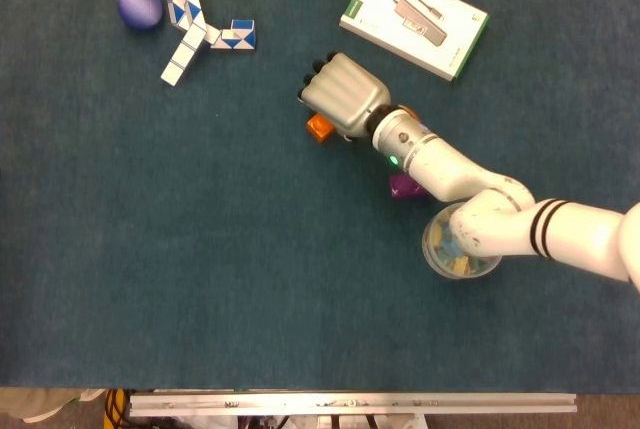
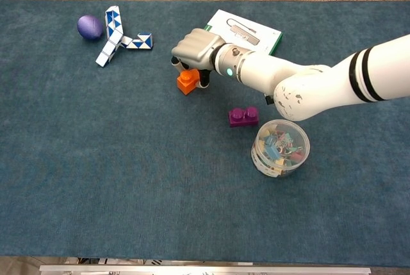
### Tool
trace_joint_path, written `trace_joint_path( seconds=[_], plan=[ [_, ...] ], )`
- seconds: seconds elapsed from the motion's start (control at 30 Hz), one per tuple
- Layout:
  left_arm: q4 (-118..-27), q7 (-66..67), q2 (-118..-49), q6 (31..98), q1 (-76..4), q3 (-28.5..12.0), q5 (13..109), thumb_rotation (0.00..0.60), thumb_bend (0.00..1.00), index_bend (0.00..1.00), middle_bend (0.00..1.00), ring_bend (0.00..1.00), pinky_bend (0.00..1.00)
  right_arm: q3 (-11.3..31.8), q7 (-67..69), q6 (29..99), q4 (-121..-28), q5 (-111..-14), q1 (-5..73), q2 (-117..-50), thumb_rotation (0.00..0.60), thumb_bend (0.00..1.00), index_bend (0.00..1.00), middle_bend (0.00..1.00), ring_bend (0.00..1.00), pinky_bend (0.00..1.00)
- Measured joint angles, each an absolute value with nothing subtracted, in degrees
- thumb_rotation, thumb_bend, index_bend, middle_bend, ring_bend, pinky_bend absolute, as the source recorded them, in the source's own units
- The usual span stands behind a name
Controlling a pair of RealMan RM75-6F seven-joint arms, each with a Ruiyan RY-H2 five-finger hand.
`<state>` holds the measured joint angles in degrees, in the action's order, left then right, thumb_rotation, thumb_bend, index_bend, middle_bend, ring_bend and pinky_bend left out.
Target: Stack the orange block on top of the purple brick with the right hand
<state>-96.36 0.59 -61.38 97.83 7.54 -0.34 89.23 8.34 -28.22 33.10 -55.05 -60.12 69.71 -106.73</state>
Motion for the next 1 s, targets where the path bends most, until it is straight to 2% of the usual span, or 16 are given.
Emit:
trace_joint_path(
  seconds=[0.23, 0.43, 0.67, 1.0],
  plan=[
    [-96.6, 1.0, -61.4, 97.5, 7.3, -0.3, 89.6, 0.600, 0.24, 0.33, 0.33, 0.29, 0.18, 8.0, -27.9, 35.6, -62.7, -61.2, 67.6, -100.9, 0.600, 0.30, 0.54, 0.43, 0.30, 0.35],
    [-96.6, 1.4, -61.5, 97.0, 7.0, -0.2, 90.0, 0.600, 0.24, 0.33, 0.33, 0.29, 0.18, 6.6, -29.7, 39.1, -72.6, -61.0, 64.6, -92.7, 0.600, 0.30, 0.55, 0.43, 0.30, 0.35],
    [-96.4, 1.4, -61.7, 96.5, 6.6, -0.1, 90.3, 0.600, 0.24, 0.33, 0.33, 0.29, 0.18, 2.5, -32.9, 43.9, -82.3, -58.8, 58.9, -84.2, 0.600, 0.30, 0.55, 0.43, 0.30, 0.35],
    [-96.2, 1.6, -61.9, 96.5, 6.6, 0.0, 90.5, 0.600, 0.24, 0.33, 0.33, 0.29, 0.18, -1.0, -30.1, 44.9, -82.1, -60.8, 54.4, -83.2, 0.600, 0.30, 0.55, 0.43, 0.30, 0.35]
  ],
)
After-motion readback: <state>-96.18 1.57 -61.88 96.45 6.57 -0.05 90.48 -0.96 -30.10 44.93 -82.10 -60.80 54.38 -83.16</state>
